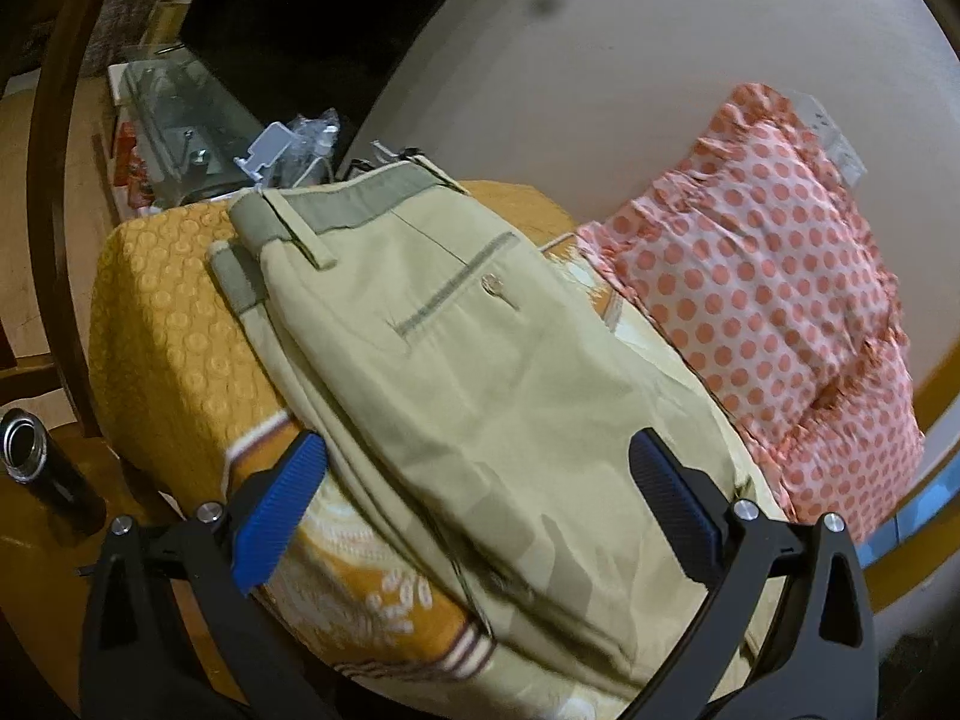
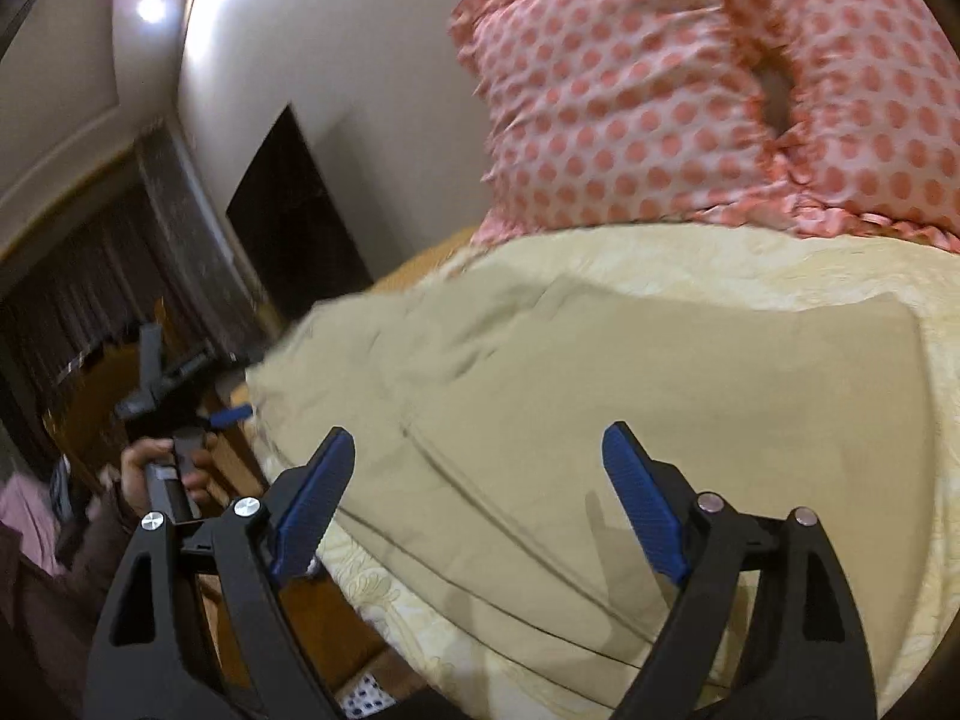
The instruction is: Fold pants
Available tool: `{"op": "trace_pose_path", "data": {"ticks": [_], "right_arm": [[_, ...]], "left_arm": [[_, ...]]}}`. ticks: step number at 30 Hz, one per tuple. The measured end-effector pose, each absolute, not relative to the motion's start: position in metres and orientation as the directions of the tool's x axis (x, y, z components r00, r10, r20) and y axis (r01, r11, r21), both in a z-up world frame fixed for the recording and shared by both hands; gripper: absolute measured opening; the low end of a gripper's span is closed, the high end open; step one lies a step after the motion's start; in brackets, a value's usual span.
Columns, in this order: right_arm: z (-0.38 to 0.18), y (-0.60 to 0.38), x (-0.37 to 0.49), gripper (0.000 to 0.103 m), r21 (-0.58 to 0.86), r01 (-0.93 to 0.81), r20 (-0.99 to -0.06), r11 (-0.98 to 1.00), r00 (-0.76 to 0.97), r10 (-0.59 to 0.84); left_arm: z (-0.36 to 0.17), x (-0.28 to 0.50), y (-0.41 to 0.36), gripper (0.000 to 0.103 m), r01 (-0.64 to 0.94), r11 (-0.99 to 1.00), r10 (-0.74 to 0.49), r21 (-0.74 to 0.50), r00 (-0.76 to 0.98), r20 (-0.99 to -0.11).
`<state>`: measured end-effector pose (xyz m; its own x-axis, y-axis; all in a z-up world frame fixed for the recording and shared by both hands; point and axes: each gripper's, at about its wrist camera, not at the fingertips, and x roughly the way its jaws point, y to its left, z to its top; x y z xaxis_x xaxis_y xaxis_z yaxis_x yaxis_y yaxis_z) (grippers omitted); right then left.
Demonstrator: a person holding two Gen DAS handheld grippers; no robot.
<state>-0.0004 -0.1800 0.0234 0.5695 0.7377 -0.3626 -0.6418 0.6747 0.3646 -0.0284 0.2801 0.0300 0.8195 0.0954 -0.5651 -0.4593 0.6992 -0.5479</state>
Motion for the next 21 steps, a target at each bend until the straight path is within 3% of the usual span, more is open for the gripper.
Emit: {"op": "trace_pose_path", "data": {"ticks": [4, 6, 7, 8, 9, 12, 15, 19, 21], "right_arm": [[0.024, -0.188, 0.005, 0.087, 0.403, -0.629, -0.337, 0.665, 0.573, 0.747], [0.019, -0.19, 0.005, 0.087, 0.416, -0.628, -0.339, 0.657, 0.564, 0.753], [0.015, -0.19, 0.005, 0.087, 0.424, -0.629, -0.339, 0.652, 0.557, 0.758], [0.013, -0.19, 0.006, 0.087, 0.43, -0.629, -0.339, 0.647, 0.552, 0.762], [0.011, -0.192, 0.007, 0.087, 0.435, -0.63, -0.338, 0.644, 0.548, 0.765], [0.009, -0.201, 0.008, 0.087, 0.448, -0.626, -0.321, 0.638, 0.553, 0.769], [0.009, -0.219, 0.01, 0.087, 0.463, -0.604, -0.299, 0.648, 0.582, 0.756], [0.016, -0.255, 0.01, 0.087, 0.501, -0.548, -0.247, 0.67, 0.652, 0.717], [0.02, -0.272, 0.009, 0.088, 0.521, -0.517, -0.224, 0.679, 0.684, 0.694]], "left_arm": [[0.031, -0.014, 0.295, 0.099, -0.504, 0.664, 0.116, -0.553, 0.8, -0.589], [0.031, -0.009, 0.304, 0.09, -0.529, 0.635, 0.127, -0.564, 0.791, -0.599], [0.03, -0.008, 0.308, 0.066, -0.538, 0.619, 0.126, -0.572, 0.787, -0.604], [0.026, -0.004, 0.313, 0.032, -0.558, 0.599, 0.116, -0.575, 0.771, -0.627], [0.025, -0.002, 0.316, 0.019, -0.589, 0.593, 0.138, -0.549, 0.746, -0.651], [0.043, 0.005, 0.305, 0.012, -0.564, 0.689, 0.172, -0.456, 0.738, -0.652], [0.086, 0.014, 0.267, 0.011, -0.476, 0.808, 0.213, -0.347, 0.785, -0.582], [0.147, 0.031, 0.18, 0.011, -0.235, 0.948, 0.113, -0.216, 0.88, -0.462], [0.169, 0.033, 0.114, 0.011, -0.05, 0.991, -0.004, -0.121, 0.914, -0.406]]}}
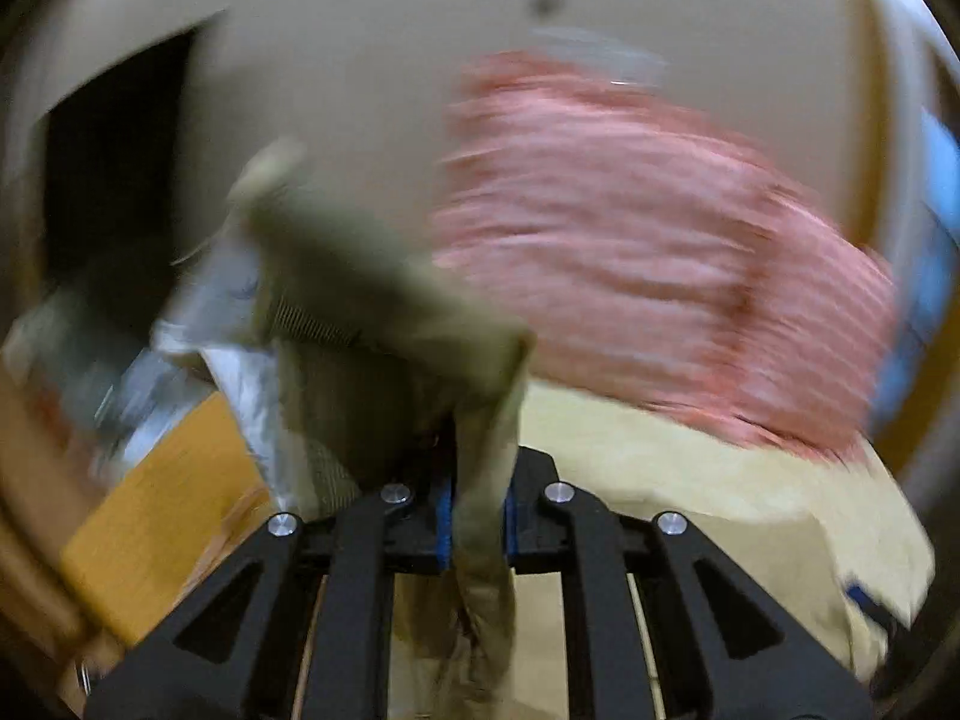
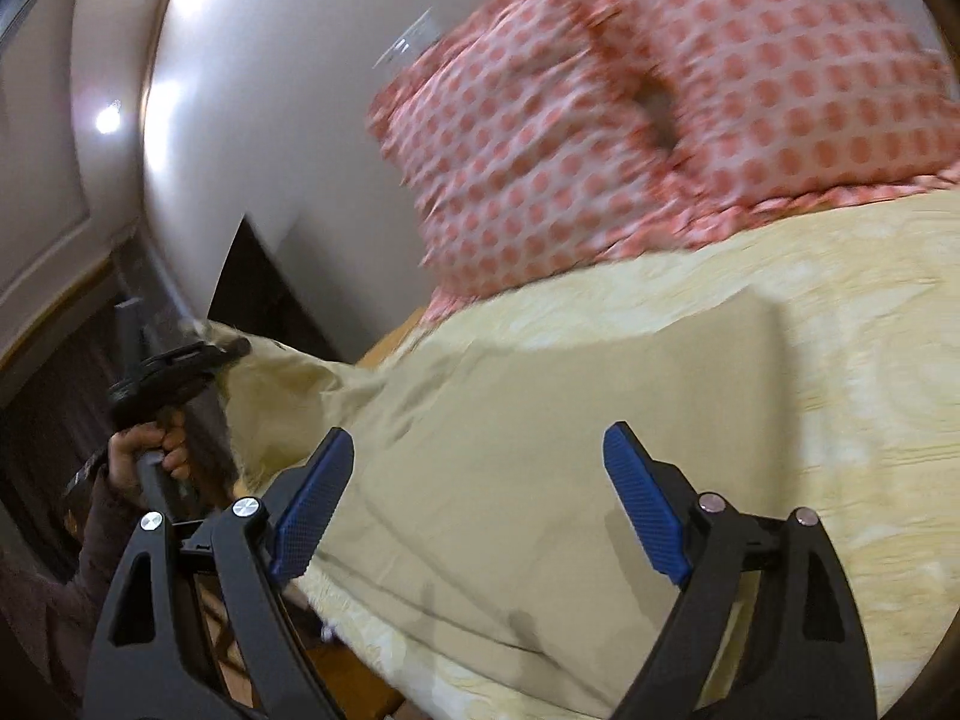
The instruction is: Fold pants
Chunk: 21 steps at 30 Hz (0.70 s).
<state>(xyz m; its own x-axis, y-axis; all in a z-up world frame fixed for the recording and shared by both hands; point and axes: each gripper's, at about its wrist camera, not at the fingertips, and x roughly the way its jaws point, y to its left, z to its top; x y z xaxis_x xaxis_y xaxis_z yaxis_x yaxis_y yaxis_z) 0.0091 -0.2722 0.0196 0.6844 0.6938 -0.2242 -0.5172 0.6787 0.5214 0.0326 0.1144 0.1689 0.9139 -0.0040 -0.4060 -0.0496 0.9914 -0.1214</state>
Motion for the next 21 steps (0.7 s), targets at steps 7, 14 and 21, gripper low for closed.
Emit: {"op": "trace_pose_path", "data": {"ticks": [7, 14, 21], "right_arm": [[0.02, -0.348, 0.001, 0.089, 0.653, -0.342, -0.164, 0.676, 0.807, 0.567], [-0.005, -0.364, 0.03, 0.089, 0.787, -0.23, -0.238, 0.572, 0.743, 0.626], [-0.007, -0.339, 0.07, 0.083, 0.718, -0.192, -0.409, 0.669, 0.662, 0.628]], "left_arm": [[0.121, 0.014, -0.077, 0.013, 0.474, 0.874, -0.369, 0.109, 0.791, -0.487], [0.047, -0.005, -0.115, 0.023, 0.61, 0.781, -0.385, 0.133, 0.639, -0.666], [0.095, 0.028, 0.017, 0.071, 0.317, 0.945, -0.304, -0.079, 0.761, -0.574]]}}
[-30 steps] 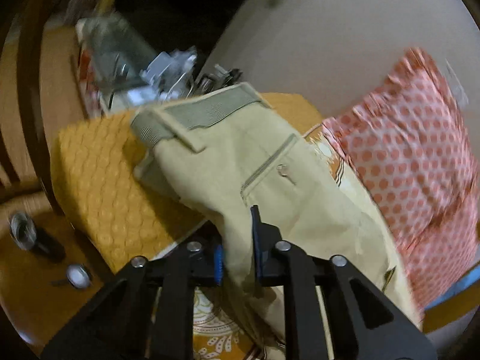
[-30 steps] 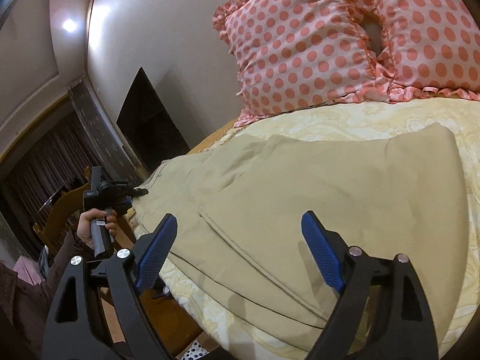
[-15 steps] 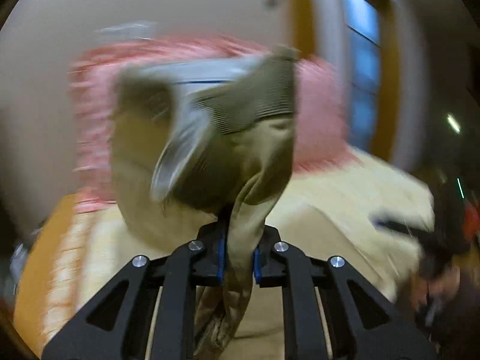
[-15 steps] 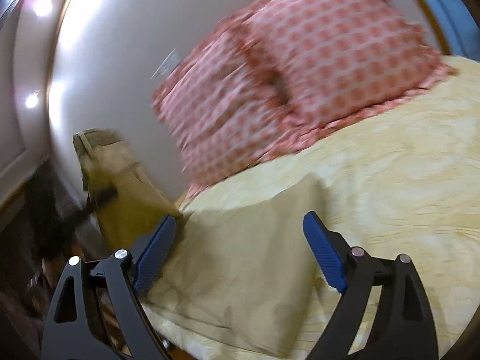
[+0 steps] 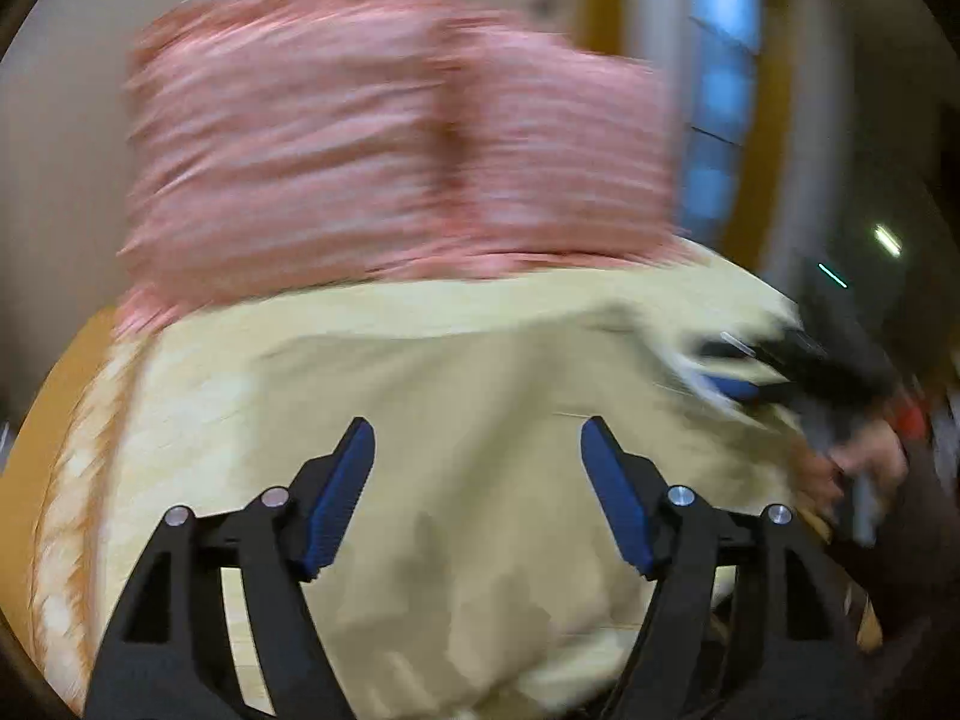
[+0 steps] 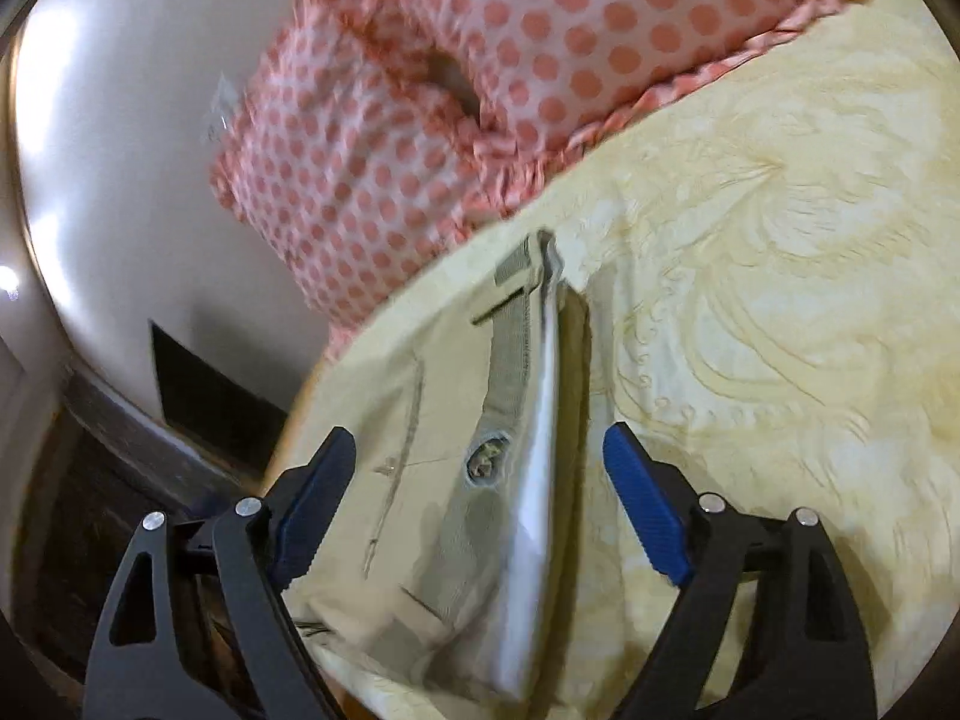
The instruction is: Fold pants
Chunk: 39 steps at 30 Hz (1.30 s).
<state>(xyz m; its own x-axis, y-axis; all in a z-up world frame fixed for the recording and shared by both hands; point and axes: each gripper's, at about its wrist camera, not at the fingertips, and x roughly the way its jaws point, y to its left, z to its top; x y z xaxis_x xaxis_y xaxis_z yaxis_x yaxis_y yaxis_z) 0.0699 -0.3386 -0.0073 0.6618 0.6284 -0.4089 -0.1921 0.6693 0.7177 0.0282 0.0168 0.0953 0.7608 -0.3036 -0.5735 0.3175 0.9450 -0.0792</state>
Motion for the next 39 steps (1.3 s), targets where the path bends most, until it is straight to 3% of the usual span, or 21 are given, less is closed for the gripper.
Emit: {"op": "trace_pose_path", "data": {"ticks": [3, 6, 10, 15, 16, 17, 18, 19, 20, 23, 33, 35, 37, 39], "right_arm": [[-0.008, -0.321, 0.09, 0.078, 0.634, -0.18, -0.506, 0.752, 0.639, 0.579], [-0.009, -0.312, 0.105, 0.075, 0.608, -0.202, -0.528, 0.768, 0.619, 0.581], [-0.01, -0.309, 0.118, 0.071, 0.6, -0.213, -0.545, 0.771, 0.598, 0.589], [-0.011, -0.309, 0.117, 0.07, 0.597, -0.252, -0.544, 0.762, 0.571, 0.615], [-0.011, -0.309, 0.118, 0.063, 0.6, -0.258, -0.542, 0.757, 0.565, 0.622], [-0.013, -0.308, 0.12, 0.035, 0.606, -0.269, -0.546, 0.749, 0.544, 0.637], [-0.017, -0.307, 0.121, 0.031, 0.618, -0.275, -0.554, 0.737, 0.513, 0.656], [-0.022, -0.309, 0.122, 0.025, 0.66, -0.284, -0.528, 0.695, 0.482, 0.699], [-0.024, -0.312, 0.122, 0.02, 0.699, -0.291, -0.497, 0.654, 0.459, 0.736], [-0.02, -0.32, 0.126, 0.017, 0.77, -0.3, -0.412, 0.562, 0.438, 0.799], [0.028, -0.331, 0.211, 0.017, 0.711, -0.286, -0.377, 0.643, 0.616, 0.692], [0.026, -0.328, 0.232, 0.035, 0.624, -0.218, -0.471, 0.751, 0.662, 0.583], [0.023, -0.334, 0.238, 0.038, 0.492, -0.089, -0.608, 0.866, 0.677, 0.415], [0.03, -0.348, 0.223, 0.047, 0.511, -0.09, -0.574, 0.855, 0.705, 0.417]], "left_arm": [[0.076, 0.068, 0.07, 0.069, 0.179, 0.964, -0.266, -0.199, 0.71, -0.652], [0.055, 0.092, 0.099, 0.069, 0.135, 0.944, -0.315, -0.3, 0.636, -0.704], [0.041, 0.115, 0.091, 0.069, 0.187, 0.904, -0.421, -0.385, 0.553, -0.719], [0.031, 0.13, 0.075, 0.073, 0.244, 0.881, -0.472, -0.405, 0.49, -0.732], [0.031, 0.13, 0.075, 0.073, 0.246, 0.881, -0.473, -0.404, 0.486, -0.735], [0.031, 0.132, 0.073, 0.063, 0.246, 0.879, -0.476, -0.407, 0.475, -0.74], [0.032, 0.134, 0.073, 0.052, 0.248, 0.879, -0.478, -0.408, 0.467, -0.744], [0.032, 0.135, 0.072, 0.029, 0.252, 0.877, -0.48, -0.409, 0.463, -0.745], [0.033, 0.136, 0.075, 0.017, 0.255, 0.868, -0.497, -0.426, 0.453, -0.741], [0.037, 0.142, 0.078, 0.008, 0.26, 0.862, -0.508, -0.436, 0.45, -0.735], [0.07, 0.239, 0.038, 0.009, 0.231, 0.934, -0.357, -0.273, 0.619, -0.699], [0.062, 0.256, 0.03, 0.021, 0.171, 0.968, -0.251, -0.183, 0.625, -0.739], [0.066, 0.253, 0.034, 0.033, 0.12, 0.987, -0.161, -0.109, 0.652, -0.741], [0.08, 0.23, 0.042, 0.047, 0.1, 0.993, -0.12, -0.068, 0.727, -0.676]]}}
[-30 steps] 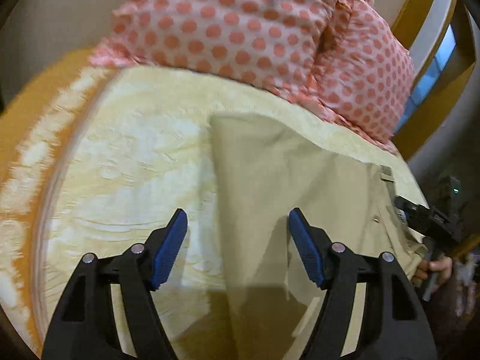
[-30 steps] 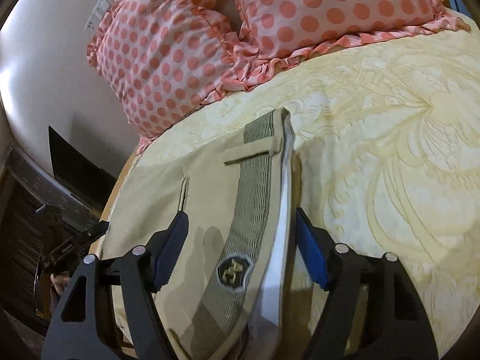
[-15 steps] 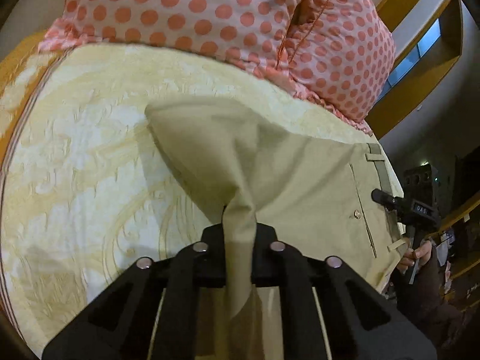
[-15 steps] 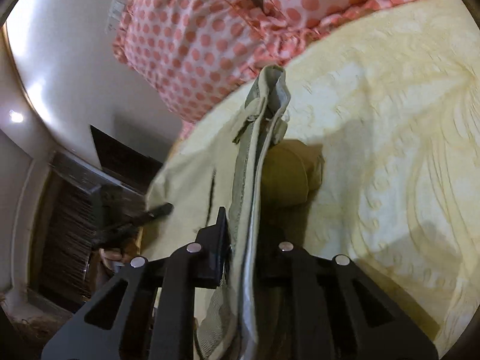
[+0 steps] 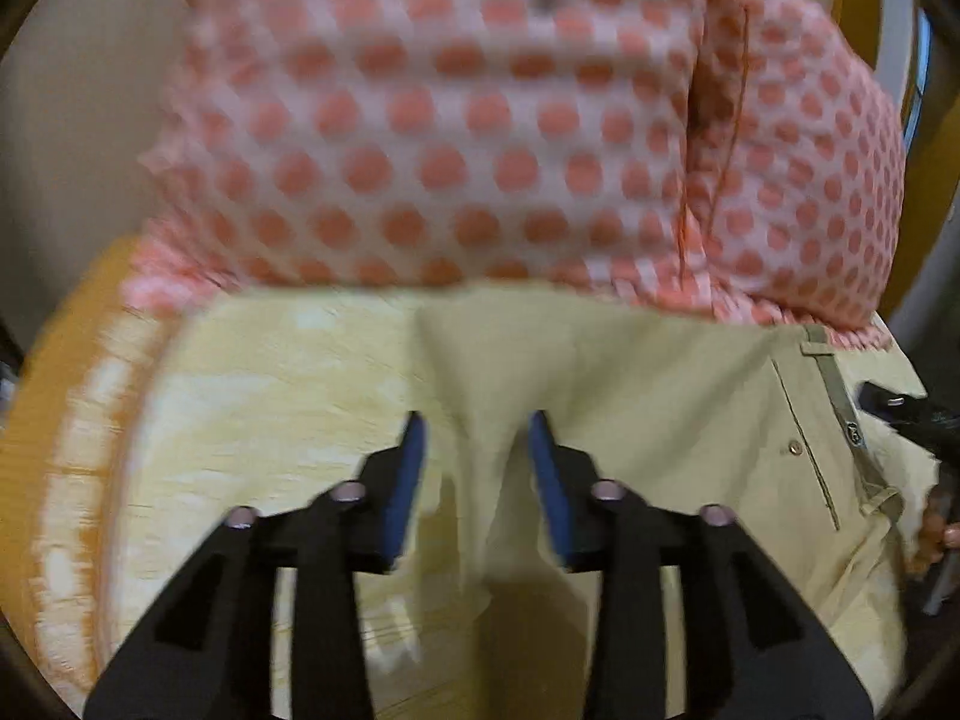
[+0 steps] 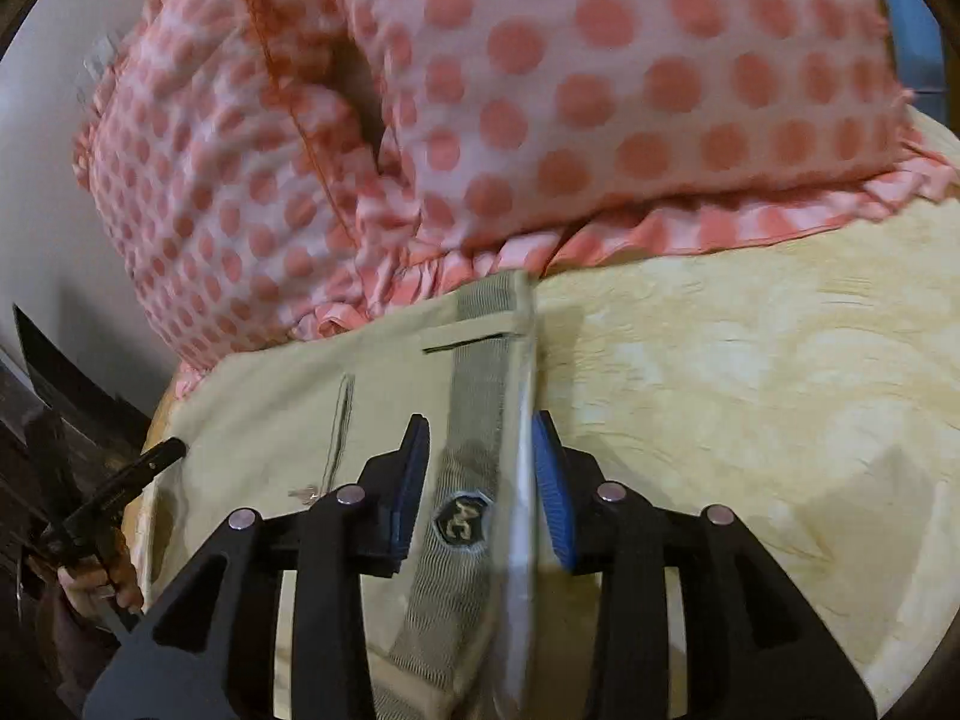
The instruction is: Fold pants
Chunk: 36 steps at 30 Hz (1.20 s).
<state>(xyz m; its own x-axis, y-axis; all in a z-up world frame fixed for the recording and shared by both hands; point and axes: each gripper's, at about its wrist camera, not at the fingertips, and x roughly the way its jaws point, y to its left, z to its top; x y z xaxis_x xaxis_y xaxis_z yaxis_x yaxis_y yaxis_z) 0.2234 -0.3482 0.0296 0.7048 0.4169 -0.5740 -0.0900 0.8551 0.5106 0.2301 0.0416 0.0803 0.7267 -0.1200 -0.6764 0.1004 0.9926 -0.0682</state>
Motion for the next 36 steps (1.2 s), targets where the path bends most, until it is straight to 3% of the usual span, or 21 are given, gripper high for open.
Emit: {"op": "trace_pose_path", "data": {"ticks": [1, 2, 4, 7, 9, 10, 12, 13, 14, 16, 17, 26, 30, 36], "right_arm": [[0.037, -0.355, 0.208, 0.061, 0.544, -0.136, -0.507, 0.828, 0.733, 0.453], [0.043, -0.356, 0.196, 0.067, 0.562, -0.19, -0.454, 0.805, 0.743, 0.492], [0.049, -0.345, 0.181, 0.067, 0.582, -0.289, -0.416, 0.76, 0.697, 0.584], [0.036, -0.317, 0.186, 0.072, 0.582, -0.315, -0.498, 0.75, 0.59, 0.635], [0.014, -0.306, 0.201, 0.075, 0.553, -0.229, -0.621, 0.801, 0.528, 0.58], [0.013, -0.307, 0.201, 0.076, 0.556, -0.223, -0.602, 0.801, 0.557, 0.573], [0.019, -0.308, 0.195, 0.076, 0.522, -0.159, -0.65, 0.838, 0.563, 0.511], [0.026, -0.307, 0.182, 0.08, 0.491, -0.136, -0.659, 0.861, 0.589, 0.468], [0.033, -0.303, 0.166, 0.091, 0.454, -0.138, -0.659, 0.881, 0.613, 0.435], [0.042, -0.291, 0.122, 0.098, 0.386, -0.183, -0.622, 0.904, 0.672, 0.401], [0.041, -0.287, 0.11, 0.099, 0.374, -0.202, -0.607, 0.905, 0.685, 0.403], [-0.006, -0.228, 0.047, 0.102, 0.138, -0.127, -0.69, 0.982, 0.699, 0.187], [-0.012, -0.215, 0.044, 0.102, 0.037, -0.092, -0.697, 0.995, 0.711, 0.092], [-0.015, -0.212, 0.037, 0.102, 0.048, -0.043, -0.662, 0.998, 0.746, 0.064]], "left_arm": [[0.087, 0.217, 0.045, 0.052, 0.119, 0.989, -0.147, -0.087, 0.75, -0.645], [0.092, 0.204, 0.048, 0.053, 0.164, 0.974, -0.225, -0.154, 0.747, -0.626], [0.092, 0.194, 0.044, 0.058, 0.234, 0.94, -0.34, -0.25, 0.709, -0.618], [0.069, 0.2, 0.024, 0.06, 0.271, 0.919, -0.394, -0.286, 0.606, -0.691], [0.041, 0.215, 0.012, 0.056, 0.225, 0.942, -0.332, -0.248, 0.531, -0.78], [0.038, 0.215, 0.011, 0.055, 0.214, 0.949, -0.312, -0.23, 0.542, -0.78], [0.046, 0.202, 0.009, 0.056, 0.187, 0.966, -0.256, -0.18, 0.566, -0.783], [0.052, 0.19, 0.01, 0.062, 0.183, 0.967, -0.25, -0.175, 0.574, -0.78], [0.056, 0.181, 0.012, 0.076, 0.187, 0.967, -0.249, -0.17, 0.589, -0.769], [0.066, 0.143, 0.017, 0.098, 0.173, 0.978, -0.203, -0.117, 0.657, -0.726], [0.066, 0.118, 0.018, 0.1, 0.163, 0.983, -0.175, -0.085, 0.687, -0.705], [0.025, 0.042, 0.001, 0.101, 0.121, 0.992, -0.049, 0.036, 0.631, -0.774], [0.02, 0.029, 0.004, 0.101, 0.092, 0.995, -0.04, 0.028, 0.661, -0.749], [0.018, 0.022, 0.004, 0.101, 0.069, 0.997, -0.027, 0.03, 0.704, -0.71]]}}
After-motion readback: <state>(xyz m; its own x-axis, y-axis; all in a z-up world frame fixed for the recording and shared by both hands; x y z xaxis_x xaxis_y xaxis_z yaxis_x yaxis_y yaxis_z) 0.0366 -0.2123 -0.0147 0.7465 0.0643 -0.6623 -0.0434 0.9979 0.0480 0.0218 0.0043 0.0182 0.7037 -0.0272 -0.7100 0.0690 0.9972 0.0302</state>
